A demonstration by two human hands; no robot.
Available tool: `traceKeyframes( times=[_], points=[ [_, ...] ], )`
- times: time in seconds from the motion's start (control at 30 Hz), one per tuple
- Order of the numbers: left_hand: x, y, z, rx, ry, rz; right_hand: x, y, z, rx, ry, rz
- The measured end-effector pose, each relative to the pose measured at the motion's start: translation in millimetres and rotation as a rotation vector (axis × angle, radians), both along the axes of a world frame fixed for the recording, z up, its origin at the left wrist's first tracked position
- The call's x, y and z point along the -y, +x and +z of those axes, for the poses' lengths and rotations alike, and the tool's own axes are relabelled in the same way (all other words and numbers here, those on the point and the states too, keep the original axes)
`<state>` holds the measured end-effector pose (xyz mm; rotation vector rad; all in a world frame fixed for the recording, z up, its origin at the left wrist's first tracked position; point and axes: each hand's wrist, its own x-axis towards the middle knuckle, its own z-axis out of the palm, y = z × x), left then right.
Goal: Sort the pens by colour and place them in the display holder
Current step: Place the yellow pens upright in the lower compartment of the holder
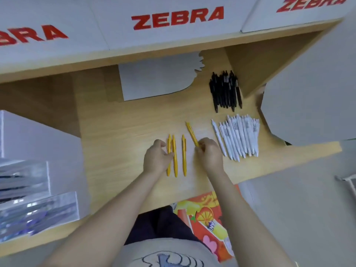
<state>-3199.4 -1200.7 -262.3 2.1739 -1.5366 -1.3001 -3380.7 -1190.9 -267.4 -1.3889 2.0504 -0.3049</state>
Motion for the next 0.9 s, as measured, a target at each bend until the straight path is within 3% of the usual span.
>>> traceKeyframes(
  times=[0.17,0.3,0.57,0.77,0.9],
  points=[
    [0,-6,-2,-0.026,0.010,0.091,-28,-3,3,0.134,0.157,-0.044],
    [-2,-16,0,-0.104,0.046,0.146,-29,16,0,0.265,0.117,-0.094],
    [5,-16,-1,-0.386,0.254,0.206,-20,36,-1,0.623,0.185,-0.256],
    [-5,5,26,-0.777,0.423,0.265,-33,38,14,0.875,0.176,-0.359],
    [-22,22,39,-0.814,0.410,0.224,-39,50,31,0.962,0.179,-0.286]
  ],
)
